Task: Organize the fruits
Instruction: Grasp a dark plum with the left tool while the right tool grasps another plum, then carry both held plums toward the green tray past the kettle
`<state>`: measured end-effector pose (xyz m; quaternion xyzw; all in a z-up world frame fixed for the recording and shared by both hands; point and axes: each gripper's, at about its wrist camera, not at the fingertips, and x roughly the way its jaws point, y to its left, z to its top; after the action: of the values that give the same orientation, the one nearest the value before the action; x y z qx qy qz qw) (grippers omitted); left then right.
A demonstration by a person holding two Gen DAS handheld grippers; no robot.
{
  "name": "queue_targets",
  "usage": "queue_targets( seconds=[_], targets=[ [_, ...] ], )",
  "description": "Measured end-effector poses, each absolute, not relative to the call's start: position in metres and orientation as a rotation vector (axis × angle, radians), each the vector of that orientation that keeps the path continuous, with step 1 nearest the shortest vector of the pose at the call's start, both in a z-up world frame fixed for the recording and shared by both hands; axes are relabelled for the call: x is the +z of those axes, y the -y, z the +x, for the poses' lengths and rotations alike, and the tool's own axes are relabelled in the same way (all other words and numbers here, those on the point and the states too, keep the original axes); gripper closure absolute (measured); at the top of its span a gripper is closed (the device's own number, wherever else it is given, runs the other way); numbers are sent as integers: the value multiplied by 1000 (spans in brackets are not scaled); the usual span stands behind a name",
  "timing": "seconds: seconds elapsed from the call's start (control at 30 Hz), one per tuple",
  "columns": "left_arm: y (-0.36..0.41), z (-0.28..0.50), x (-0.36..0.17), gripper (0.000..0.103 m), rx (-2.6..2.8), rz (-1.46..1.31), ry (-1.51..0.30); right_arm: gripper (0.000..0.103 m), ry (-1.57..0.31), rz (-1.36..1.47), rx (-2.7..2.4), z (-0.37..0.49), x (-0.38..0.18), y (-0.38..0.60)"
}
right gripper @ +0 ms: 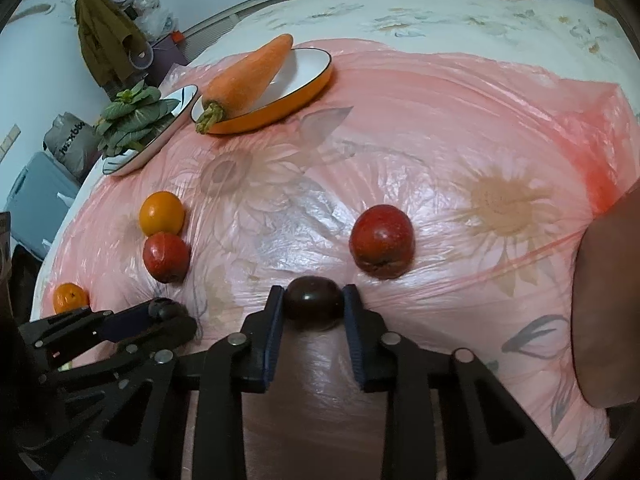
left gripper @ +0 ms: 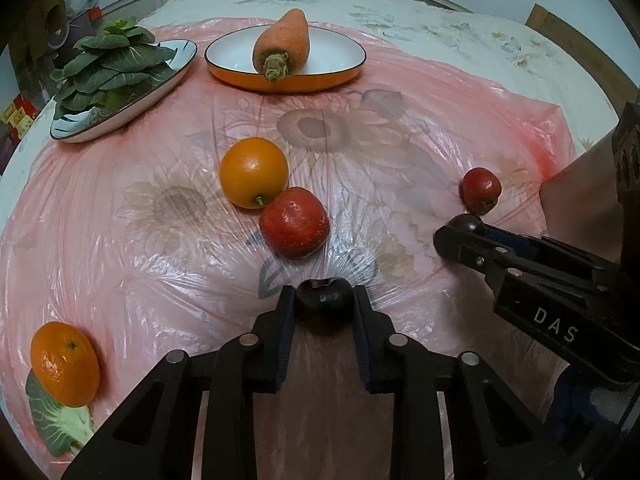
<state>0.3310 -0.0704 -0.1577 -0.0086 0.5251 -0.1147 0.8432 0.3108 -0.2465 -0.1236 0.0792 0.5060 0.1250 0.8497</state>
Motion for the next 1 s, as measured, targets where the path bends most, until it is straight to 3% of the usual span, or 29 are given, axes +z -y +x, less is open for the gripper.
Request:
queue_targets(
  seconds=[1.0],
  targets=[
    [66, 289, -127, 81, -216, -15, -1058, 67, -1053, 212, 271, 241, -90, 261]
  ],
)
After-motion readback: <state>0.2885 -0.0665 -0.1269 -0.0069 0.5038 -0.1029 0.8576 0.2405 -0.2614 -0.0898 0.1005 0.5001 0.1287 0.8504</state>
